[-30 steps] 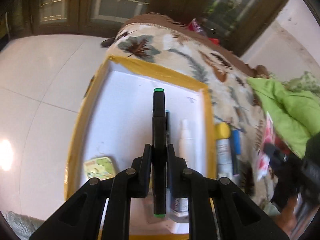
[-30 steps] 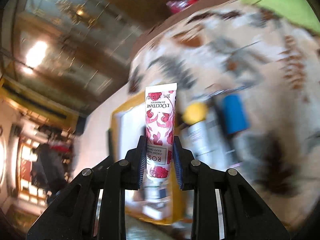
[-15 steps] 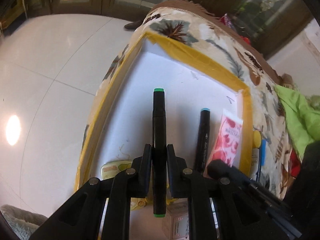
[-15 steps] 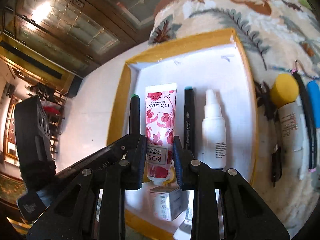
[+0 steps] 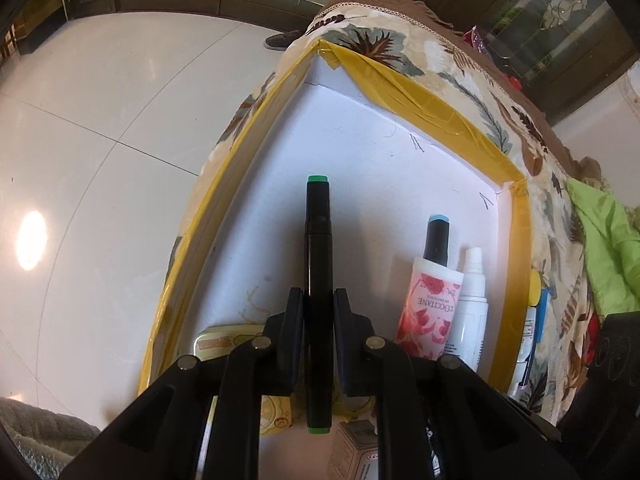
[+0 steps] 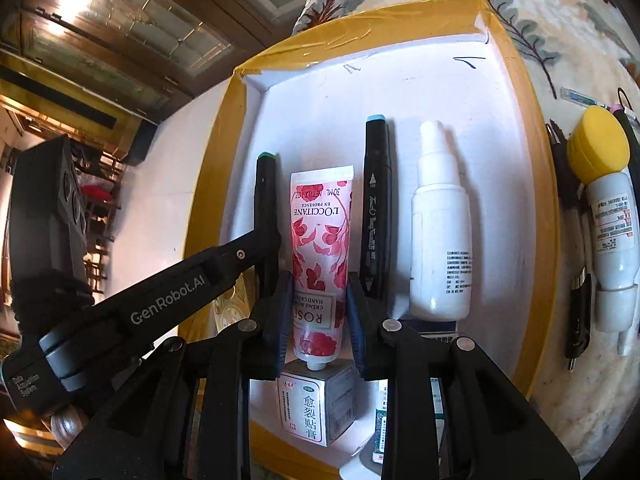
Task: Organize rigid objects
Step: 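Lower the cream tube into the tray with the right tool while the left tool places the marker, then open both tools and withdraw them from the tray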
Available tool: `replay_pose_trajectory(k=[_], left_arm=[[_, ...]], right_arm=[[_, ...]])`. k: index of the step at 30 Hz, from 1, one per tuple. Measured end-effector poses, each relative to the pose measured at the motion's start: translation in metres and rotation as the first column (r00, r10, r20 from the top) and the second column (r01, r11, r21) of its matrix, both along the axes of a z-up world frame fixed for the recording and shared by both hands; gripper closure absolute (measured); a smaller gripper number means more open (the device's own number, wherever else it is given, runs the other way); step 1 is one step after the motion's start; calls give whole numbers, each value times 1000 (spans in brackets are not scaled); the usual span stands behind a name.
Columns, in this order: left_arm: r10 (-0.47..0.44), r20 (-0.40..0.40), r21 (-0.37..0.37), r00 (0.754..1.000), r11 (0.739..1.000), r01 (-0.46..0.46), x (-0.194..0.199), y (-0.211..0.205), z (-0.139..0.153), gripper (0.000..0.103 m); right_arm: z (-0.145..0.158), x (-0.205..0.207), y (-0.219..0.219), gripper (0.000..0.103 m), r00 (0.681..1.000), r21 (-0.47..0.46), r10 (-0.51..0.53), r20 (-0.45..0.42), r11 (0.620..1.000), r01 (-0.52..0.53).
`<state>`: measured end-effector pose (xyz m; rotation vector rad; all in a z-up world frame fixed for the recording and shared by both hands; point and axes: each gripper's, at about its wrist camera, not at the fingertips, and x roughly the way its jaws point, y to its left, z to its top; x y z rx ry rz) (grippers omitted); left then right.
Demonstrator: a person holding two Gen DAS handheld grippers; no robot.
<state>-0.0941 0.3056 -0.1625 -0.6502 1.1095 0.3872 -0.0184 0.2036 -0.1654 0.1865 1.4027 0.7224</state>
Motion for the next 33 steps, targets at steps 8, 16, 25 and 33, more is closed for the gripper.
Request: replay_pose_trajectory(k=[8, 16, 25, 33], left_arm=[[30, 9, -47, 999, 998, -30, -3, 5, 0, 89], [27, 26, -43, 999, 999, -26, -4, 3, 6, 83], [-95, 202, 112, 975, 991, 74, -14, -39, 61, 48], [-337, 355, 181, 872, 940, 290, -29, -123, 93, 47]], right_arm=[[0, 2, -1, 77, 1000, 11, -12, -23, 1000, 12], [6, 6, -15, 65, 998, 66, -35, -49, 997, 38], [95, 6, -92, 64, 987, 162, -114, 115, 982, 95], [127, 28, -221, 47, 889, 32, -384, 251, 921, 389]])
